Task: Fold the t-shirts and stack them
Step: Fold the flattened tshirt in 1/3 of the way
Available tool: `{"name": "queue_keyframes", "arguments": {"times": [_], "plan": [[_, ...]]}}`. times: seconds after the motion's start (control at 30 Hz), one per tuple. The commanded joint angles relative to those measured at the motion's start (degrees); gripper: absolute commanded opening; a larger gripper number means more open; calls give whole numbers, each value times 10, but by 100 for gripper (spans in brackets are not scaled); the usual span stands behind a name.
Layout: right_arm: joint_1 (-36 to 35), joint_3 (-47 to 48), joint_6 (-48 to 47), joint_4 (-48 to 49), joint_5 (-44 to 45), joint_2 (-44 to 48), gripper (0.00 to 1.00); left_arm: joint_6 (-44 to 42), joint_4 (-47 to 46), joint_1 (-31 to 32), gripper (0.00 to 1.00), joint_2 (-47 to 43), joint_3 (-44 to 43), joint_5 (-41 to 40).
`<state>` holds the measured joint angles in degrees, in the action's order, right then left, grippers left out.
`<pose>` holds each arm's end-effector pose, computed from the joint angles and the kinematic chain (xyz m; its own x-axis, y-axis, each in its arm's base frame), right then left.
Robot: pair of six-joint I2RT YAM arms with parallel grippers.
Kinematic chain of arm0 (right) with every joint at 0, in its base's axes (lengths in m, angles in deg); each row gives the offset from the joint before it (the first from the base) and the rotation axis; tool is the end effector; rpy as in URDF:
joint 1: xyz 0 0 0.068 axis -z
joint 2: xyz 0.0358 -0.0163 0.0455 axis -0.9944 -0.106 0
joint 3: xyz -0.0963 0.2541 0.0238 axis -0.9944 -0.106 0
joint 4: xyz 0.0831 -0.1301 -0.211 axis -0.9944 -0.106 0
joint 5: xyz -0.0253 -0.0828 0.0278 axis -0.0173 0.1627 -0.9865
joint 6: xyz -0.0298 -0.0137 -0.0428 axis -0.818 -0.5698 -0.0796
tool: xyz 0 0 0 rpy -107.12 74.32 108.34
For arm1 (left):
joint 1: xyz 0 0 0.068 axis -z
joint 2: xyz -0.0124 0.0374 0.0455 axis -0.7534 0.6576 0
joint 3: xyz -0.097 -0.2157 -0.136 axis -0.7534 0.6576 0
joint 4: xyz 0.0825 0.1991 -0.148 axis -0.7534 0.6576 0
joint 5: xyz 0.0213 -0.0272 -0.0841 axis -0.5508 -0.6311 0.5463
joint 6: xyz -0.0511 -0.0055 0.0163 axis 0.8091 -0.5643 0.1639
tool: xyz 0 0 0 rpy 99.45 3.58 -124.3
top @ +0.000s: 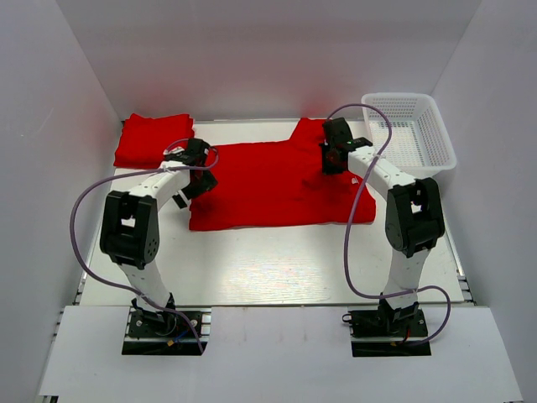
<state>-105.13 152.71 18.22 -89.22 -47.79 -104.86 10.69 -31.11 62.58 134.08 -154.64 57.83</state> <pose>0.4022 0.1474 0.2381 -0.7513 -0.0843 -0.6545 -0.0710 0.9964 -0.0467 0.3499 -0.0722 0.2022 -0.6993 -0.5436 -0.4642 -0.6096 0.7927 -0.0099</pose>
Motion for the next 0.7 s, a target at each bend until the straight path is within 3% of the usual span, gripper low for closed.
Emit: {"name": "queue_keyframes", "arguments": {"times": [0.0,0.13,0.3,0.67], "plan": [[3,28,-8,13,-3,3,0,-2,7,-2,99,-37,-21,-27],[4,27,-9,10,-1,2,0,-67,-20,4,99,-52,-21,1],[3,25,-8,10,0,4,0,-159,-102,16,99,-62,22,152],[5,20,-5,9,3,1,0,-167,-151,56,99,-22,59,219]]}}
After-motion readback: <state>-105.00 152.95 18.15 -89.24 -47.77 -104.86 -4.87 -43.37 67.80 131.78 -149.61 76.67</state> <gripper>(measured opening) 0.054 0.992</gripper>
